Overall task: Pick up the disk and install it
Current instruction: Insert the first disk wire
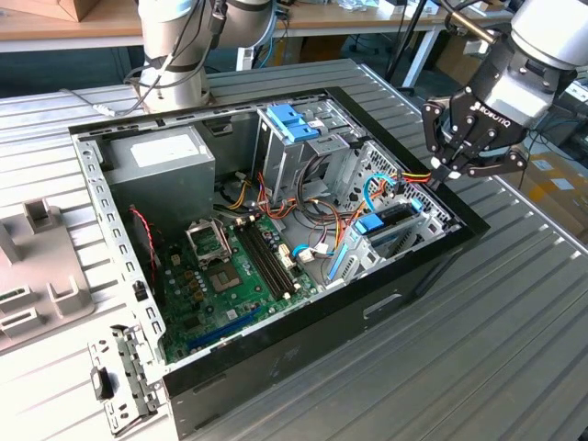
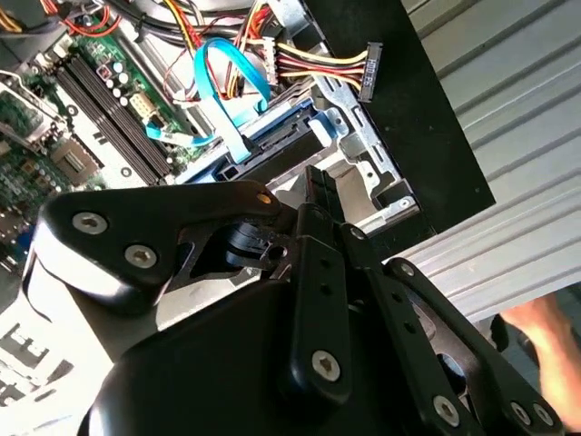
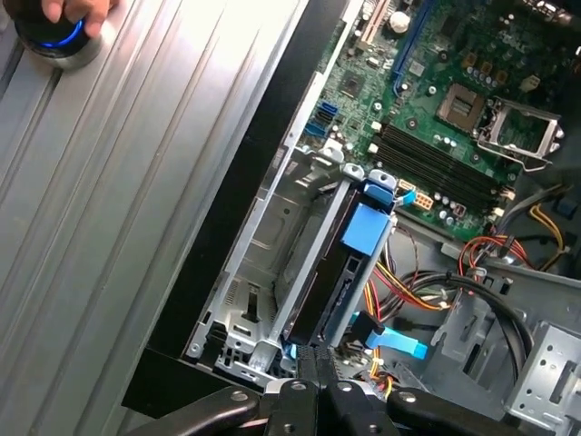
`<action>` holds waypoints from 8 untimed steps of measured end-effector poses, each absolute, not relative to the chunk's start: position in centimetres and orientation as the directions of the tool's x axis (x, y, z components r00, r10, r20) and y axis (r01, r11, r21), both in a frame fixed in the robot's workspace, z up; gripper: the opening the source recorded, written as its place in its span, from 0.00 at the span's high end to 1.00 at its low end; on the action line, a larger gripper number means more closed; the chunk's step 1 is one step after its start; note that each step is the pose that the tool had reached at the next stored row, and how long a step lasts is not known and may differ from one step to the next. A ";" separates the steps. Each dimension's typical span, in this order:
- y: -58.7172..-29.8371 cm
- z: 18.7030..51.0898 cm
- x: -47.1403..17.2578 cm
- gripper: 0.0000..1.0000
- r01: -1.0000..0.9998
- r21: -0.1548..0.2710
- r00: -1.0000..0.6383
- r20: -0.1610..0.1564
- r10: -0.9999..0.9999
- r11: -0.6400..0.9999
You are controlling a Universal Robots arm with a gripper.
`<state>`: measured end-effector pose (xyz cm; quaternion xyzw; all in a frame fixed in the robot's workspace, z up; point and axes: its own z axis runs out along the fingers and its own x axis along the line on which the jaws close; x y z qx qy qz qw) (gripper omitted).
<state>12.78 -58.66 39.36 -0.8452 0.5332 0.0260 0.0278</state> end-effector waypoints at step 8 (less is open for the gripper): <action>-58.7 39.4 12.8 0.89 -0.857 -0.019 0.514 -0.074 -0.855 -0.514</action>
